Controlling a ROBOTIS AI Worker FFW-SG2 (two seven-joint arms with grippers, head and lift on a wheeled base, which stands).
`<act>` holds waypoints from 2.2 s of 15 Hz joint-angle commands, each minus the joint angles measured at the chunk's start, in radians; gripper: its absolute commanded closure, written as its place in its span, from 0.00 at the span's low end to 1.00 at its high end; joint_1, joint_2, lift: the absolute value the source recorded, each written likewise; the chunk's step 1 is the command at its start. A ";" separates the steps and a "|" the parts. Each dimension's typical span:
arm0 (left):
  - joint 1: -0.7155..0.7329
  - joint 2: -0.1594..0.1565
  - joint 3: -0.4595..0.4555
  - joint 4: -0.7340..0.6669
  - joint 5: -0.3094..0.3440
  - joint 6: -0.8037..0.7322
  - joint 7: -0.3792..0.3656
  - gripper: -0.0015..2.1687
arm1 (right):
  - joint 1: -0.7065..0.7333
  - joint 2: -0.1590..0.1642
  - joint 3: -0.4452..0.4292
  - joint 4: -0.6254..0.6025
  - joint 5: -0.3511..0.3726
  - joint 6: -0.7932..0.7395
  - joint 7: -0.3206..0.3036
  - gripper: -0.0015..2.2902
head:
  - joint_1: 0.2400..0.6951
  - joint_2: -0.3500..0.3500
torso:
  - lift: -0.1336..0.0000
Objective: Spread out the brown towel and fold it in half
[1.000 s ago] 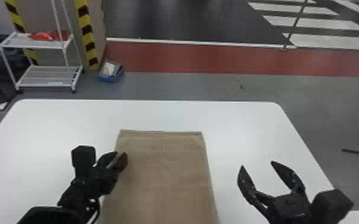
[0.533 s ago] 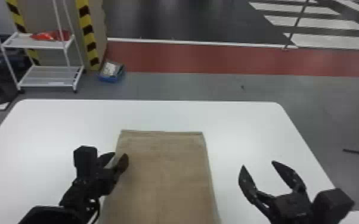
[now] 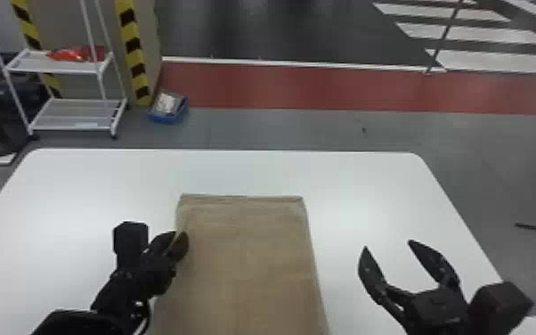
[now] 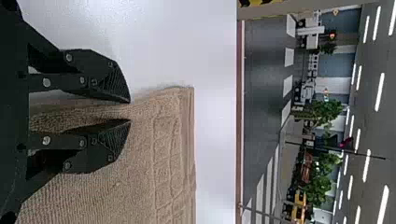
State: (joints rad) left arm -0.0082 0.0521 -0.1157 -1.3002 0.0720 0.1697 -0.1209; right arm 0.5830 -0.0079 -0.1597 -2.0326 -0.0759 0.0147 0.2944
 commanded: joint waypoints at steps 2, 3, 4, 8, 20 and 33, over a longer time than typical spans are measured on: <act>0.007 0.000 -0.004 -0.018 0.000 -0.002 0.003 0.49 | 0.000 0.000 -0.004 0.002 -0.002 0.000 0.000 0.06 | 1.00 0.35 | 0.58; 0.011 0.000 -0.001 -0.024 -0.001 -0.005 0.012 0.49 | 0.000 0.000 -0.006 0.002 -0.002 0.000 0.000 0.06 | 1.00 0.35 | 0.58; 0.017 0.000 -0.005 -0.037 -0.001 -0.011 0.026 0.49 | 0.000 -0.001 -0.006 0.002 -0.002 0.003 0.000 0.06 | 1.00 0.35 | 0.58; 0.079 0.003 -0.016 -0.136 -0.038 -0.026 0.063 0.49 | -0.003 0.000 -0.004 0.006 -0.001 0.015 0.000 0.06 | 1.00 0.35 | 0.58; 0.361 0.018 -0.229 -0.553 -0.133 -0.002 -0.005 0.48 | -0.014 -0.003 -0.006 0.040 -0.002 0.028 0.000 0.06 | 1.00 0.14 | 0.58; 0.341 0.038 -0.236 -0.479 -0.231 0.026 0.081 0.07 | -0.017 0.002 0.023 0.089 -0.011 0.021 0.011 0.06 | 1.00 0.05 | 0.58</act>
State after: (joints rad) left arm 0.3321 0.0904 -0.3883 -1.7837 -0.1744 0.2316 -0.0429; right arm 0.5677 -0.0064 -0.1430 -1.9511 -0.0869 0.0369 0.3035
